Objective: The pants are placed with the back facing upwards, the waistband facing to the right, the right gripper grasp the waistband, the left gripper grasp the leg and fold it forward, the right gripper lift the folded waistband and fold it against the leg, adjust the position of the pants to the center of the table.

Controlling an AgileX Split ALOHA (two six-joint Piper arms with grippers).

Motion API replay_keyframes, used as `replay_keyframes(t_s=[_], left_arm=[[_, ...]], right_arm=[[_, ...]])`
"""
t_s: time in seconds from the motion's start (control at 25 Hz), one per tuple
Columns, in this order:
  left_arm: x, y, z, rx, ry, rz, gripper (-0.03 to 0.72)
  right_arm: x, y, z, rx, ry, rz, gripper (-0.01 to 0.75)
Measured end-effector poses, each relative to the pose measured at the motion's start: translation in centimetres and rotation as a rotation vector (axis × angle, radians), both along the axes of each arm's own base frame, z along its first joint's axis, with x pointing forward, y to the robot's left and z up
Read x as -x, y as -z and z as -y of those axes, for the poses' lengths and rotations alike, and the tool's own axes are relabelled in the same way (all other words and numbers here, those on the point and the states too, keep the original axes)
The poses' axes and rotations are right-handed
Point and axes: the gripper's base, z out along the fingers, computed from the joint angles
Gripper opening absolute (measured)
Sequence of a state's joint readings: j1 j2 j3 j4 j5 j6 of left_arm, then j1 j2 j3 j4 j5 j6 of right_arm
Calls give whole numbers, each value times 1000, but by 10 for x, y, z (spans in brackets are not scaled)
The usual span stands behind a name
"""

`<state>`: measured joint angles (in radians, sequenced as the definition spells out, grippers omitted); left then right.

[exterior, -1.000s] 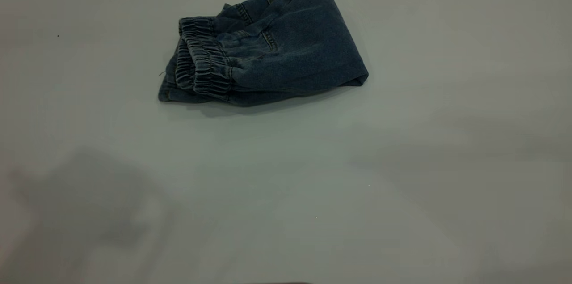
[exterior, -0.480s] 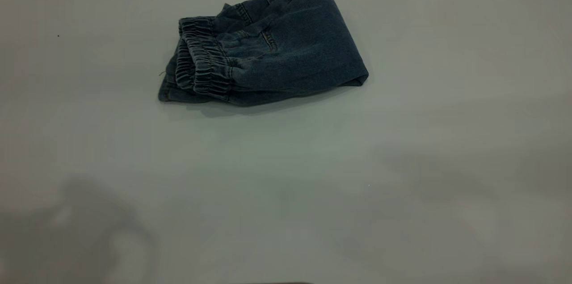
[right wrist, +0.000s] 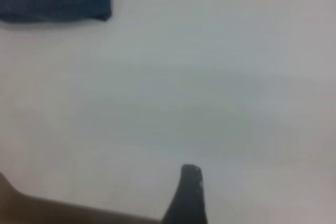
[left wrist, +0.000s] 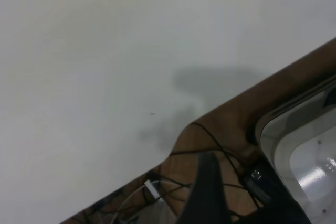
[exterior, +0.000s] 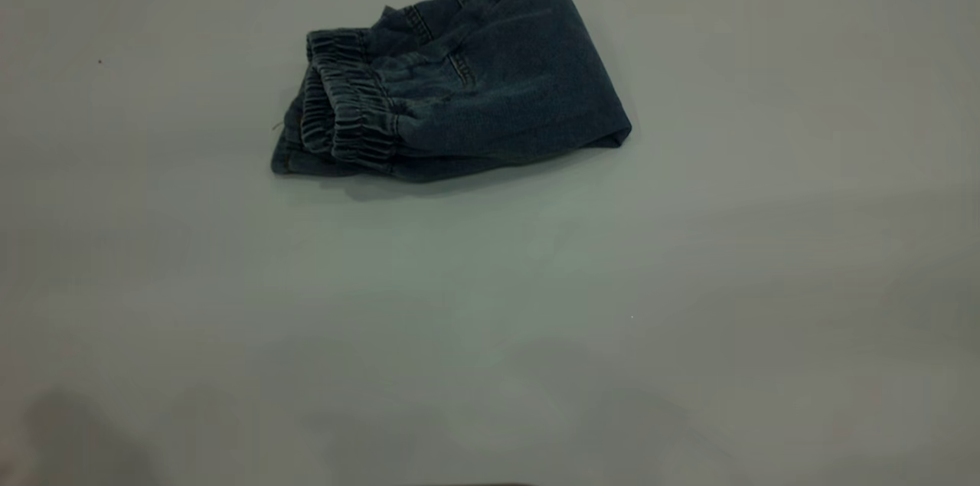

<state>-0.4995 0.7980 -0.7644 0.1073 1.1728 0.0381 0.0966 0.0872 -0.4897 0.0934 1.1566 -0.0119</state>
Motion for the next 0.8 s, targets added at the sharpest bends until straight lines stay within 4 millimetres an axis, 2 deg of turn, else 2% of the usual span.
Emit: replay_keyframes(t_s=[0.28, 0.6, 0.8], left_arm=[[35, 15, -7, 136, 11, -6, 561], [65, 35, -23, 192, 22, 79, 561], [77, 35, -29, 239, 28, 168, 561]], right_arm=[[3, 0, 0, -2, 0, 17, 586], [3, 0, -1, -12, -6, 15, 586], [3, 0, -1, -13, -7, 15, 586]])
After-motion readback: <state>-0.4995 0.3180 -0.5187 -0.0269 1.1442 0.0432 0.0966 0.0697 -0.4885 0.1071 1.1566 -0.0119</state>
